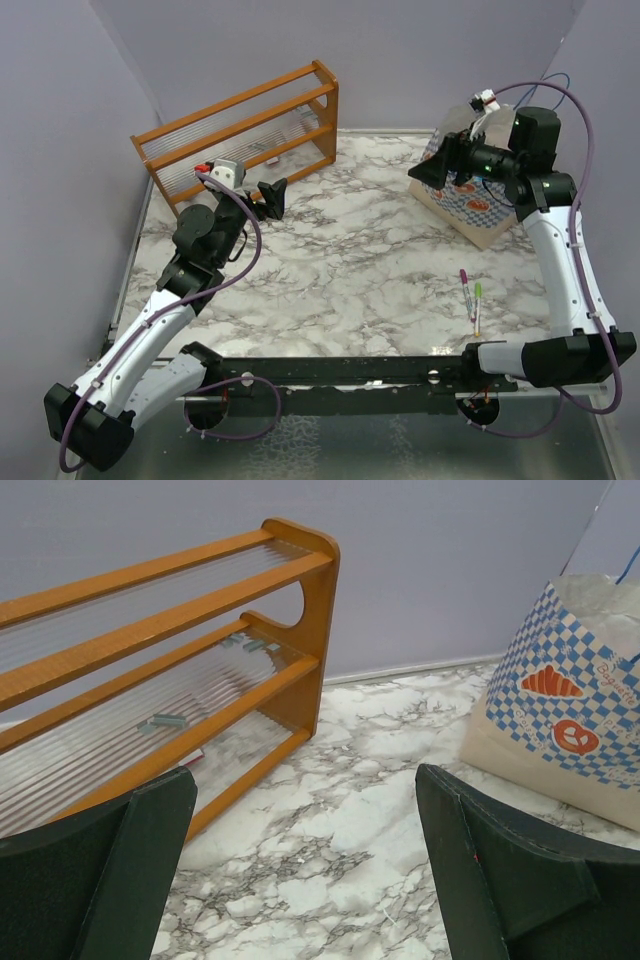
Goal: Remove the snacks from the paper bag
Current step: Move the paper bag to the center of the board.
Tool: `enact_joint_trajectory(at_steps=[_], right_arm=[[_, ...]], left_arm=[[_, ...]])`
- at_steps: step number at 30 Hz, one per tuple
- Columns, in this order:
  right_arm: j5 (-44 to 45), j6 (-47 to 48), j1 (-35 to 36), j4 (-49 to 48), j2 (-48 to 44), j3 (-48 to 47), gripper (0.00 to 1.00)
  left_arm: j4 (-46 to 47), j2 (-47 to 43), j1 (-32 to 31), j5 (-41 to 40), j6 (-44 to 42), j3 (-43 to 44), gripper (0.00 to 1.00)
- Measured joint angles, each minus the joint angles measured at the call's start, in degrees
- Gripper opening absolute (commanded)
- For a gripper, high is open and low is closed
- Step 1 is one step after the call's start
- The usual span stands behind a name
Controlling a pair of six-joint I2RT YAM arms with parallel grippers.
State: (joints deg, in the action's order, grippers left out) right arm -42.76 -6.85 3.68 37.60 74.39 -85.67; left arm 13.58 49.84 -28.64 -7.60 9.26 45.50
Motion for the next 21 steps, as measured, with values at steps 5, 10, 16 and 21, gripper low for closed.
enact_joint_trajectory(at_steps=[5,10,16,21], right_arm=[[-6.01,-2.99,-0.42,-2.03,0.09,1.42,0.47],[-10.36,-6.73,-0.42,-3.61,0.07,1.86,0.43],[-13.9,-11.74,2.36,-6.12,-2.21,3.67,0.42],[-12.48,-14.62,10.99,-6.4,-4.5,6.12,0.42]], left_arm=[[0.0,0.22,0.0,0.0,0.0,0.0,0.94],[-0.02,0.37,0.0,0.0,0.0,0.0,0.94],[0.0,0.46,0.0,0.0,0.02,0.0,0.93],[-0.04,0.85,0.0,0.0,0.04,0.0,0.93]])
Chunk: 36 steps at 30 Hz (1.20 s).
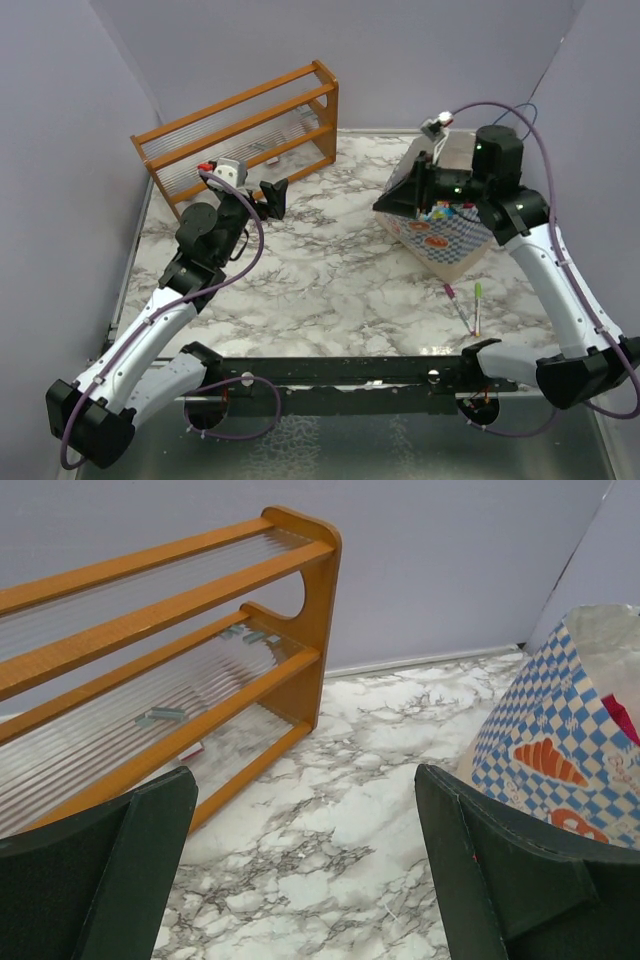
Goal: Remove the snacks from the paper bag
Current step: Move the paper bag to the center of the board, then adjust the paper bag at the center of the board.
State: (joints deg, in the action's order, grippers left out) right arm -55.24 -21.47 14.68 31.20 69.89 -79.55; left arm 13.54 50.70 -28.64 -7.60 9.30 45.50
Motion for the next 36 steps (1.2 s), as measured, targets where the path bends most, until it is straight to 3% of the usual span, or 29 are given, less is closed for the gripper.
enact_joint_trajectory(at_steps=[5,8,17,19,28,36], right_arm=[[5.27,-3.39,14.49,-2.14,-0.81,2.82,0.42],[7.89,-4.26,19.39,-3.08,-0.31,2.8,0.45],[21.16,-3.34,22.03,-0.7,1.14,-0.02,0.81],[25.75,-1.92,22.03,1.99,0.59,-2.01,0.98],[57.61,6.93,22.03,11.47,-8.72,-9.09,0.99],[92.5,18.01,21.88,7.41,-9.92,-9.09,0.99]], left_arm=[[-0.04,0.57,0.02,0.02,0.24,0.0,0.93],[-0.11,0.94,0.02,0.02,0.31,0.0,0.92],[-1.01,1.53,0.04,0.0,0.39,0.0,0.92],[-1.2,1.53,0.07,0.02,0.42,0.0,0.92],[-1.64,1.53,0.07,0.0,0.46,0.02,0.92],[-1.64,2.45,0.07,-0.09,0.59,0.0,0.92]])
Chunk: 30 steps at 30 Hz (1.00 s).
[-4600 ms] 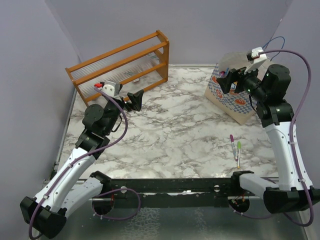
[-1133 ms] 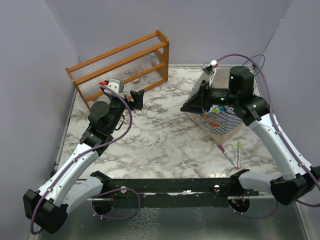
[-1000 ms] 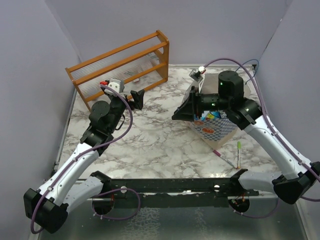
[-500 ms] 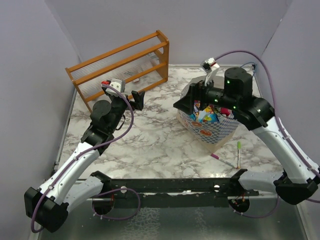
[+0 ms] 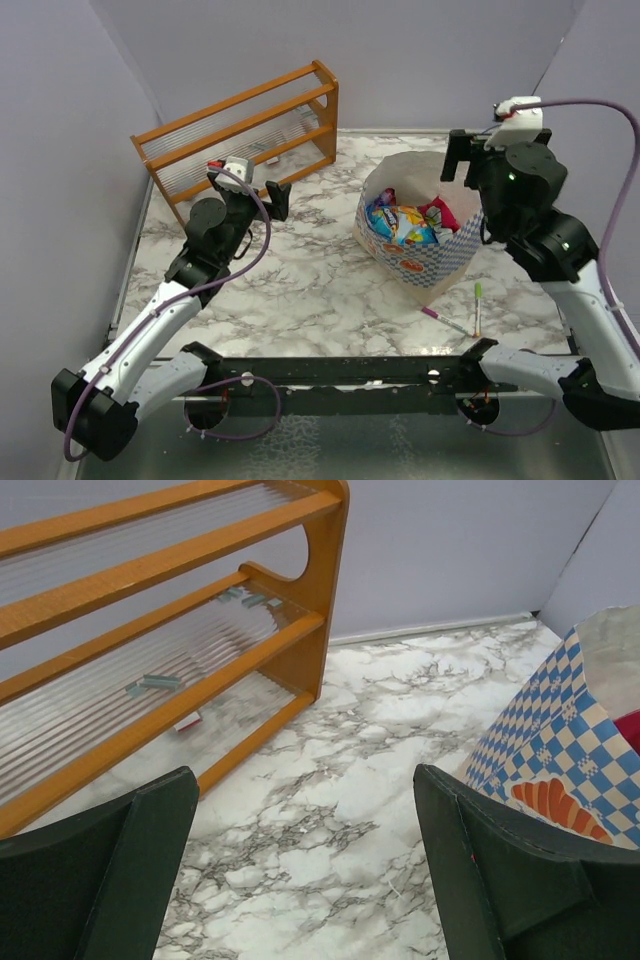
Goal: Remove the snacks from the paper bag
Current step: Adjust the paper bag at the center of the board.
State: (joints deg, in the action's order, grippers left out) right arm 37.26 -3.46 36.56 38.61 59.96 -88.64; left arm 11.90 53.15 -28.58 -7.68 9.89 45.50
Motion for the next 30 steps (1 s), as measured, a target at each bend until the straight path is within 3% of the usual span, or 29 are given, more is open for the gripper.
enact_joint_trajectory(at_steps=[3,6,7,13,18,21,27,30], right_arm=[[7.45,5.27,-3.1,-3.61,4.76,-0.26,0.99],[6.21,6.38,-9.18,-2.84,9.44,-1.86,0.99],[4.07,6.29,-17.35,-1.84,15.1,-4.2,1.0],[-11.72,4.61,-28.94,4.85,24.72,-13.18,0.79],[-24.37,3.23,-35.01,6.19,26.29,-15.02,0.59],[-30.91,2.54,-39.17,6.67,26.82,-15.23,0.56],[-38.25,2.73,-41.9,6.8,27.87,-13.0,0.47],[-41.92,3.37,-41.88,6.27,27.87,-11.23,0.29]], left_arm=[[-0.11,1.07,0.0,-0.11,0.33,0.02,0.91],[-0.42,2.16,0.0,-0.11,0.81,0.0,0.91],[-0.42,2.47,-0.04,-0.11,0.9,0.02,0.91],[-0.46,5.53,-1.95,-1.03,1.09,0.02,0.9],[-1.03,7.93,-4.76,-2.45,0.59,0.02,0.89],[-1.22,8.28,-6.64,-3.52,-0.33,0.02,0.89],[-1.53,8.94,-9.86,-5.4,-1.92,0.26,0.89],[-1.75,9.46,-11.17,-6.12,-2.93,0.72,0.89]])
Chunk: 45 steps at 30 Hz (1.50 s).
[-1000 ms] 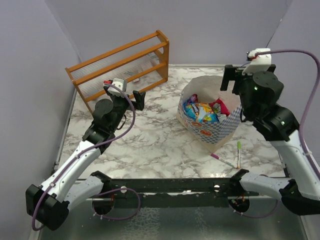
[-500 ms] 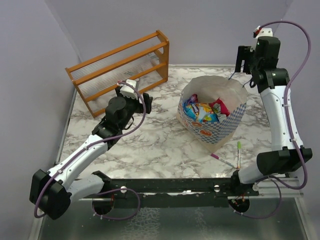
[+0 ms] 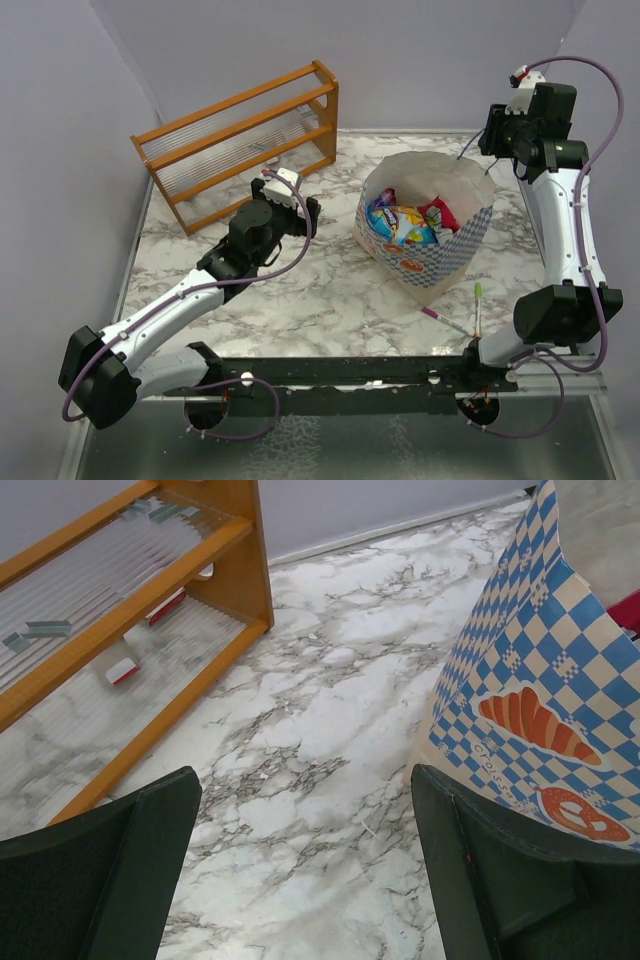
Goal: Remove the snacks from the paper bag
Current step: Adjust the paper bag at the center of the board.
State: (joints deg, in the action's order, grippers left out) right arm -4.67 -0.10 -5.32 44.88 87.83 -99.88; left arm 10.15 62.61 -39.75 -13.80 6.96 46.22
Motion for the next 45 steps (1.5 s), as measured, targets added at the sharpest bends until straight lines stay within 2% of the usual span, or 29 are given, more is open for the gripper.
enact_joint_trajectory(at_steps=[5,13,19,25,30,34,39,42,45], right_arm=[[-5.18,1.62,0.02,-2.86,0.02,0.7,0.02],[-16.24,1.07,0.17,-3.3,4.26,-8.7,0.01],[-25.88,-2.29,0.61,-2.56,13.07,-21.27,0.01],[-29.49,-4.59,0.42,-4.55,14.84,-24.0,0.01],[-34.25,-7.06,0.33,-9.88,9.53,-16.02,0.01],[-38.32,-9.7,0.26,-15.41,2.05,-6.12,0.01],[-42.1,-11.85,0.35,-19.04,-2.91,-0.96,0.01],[-43.08,-12.92,0.35,-20.92,-3.96,1.14,0.01],[-43.3,-13.64,0.33,-22.12,-4.15,2.03,0.01]], left_arm=[[-0.15,0.46,-0.9,-1.33,-0.92,0.04,0.87],[-0.83,1.25,-0.9,-3.43,-1.81,0.2,0.86],[-1.88,2.25,-0.87,-3.87,-2.51,0.74,0.86],[-4.44,2.67,-0.87,-3.87,-3.15,3.58,0.86],[-10.03,2.99,-0.87,-1.2,-0.04,11.02,0.87],[-14.56,4.83,-0.87,5.73,3.96,22.14,0.83],[-16.76,10.64,-1.44,16.0,11.1,36.72,0.87],[-17.16,13.99,-4.81,18.45,14.6,40.39,0.87],[-17.55,16.76,-11.32,17.92,15.93,40.61,0.85]])
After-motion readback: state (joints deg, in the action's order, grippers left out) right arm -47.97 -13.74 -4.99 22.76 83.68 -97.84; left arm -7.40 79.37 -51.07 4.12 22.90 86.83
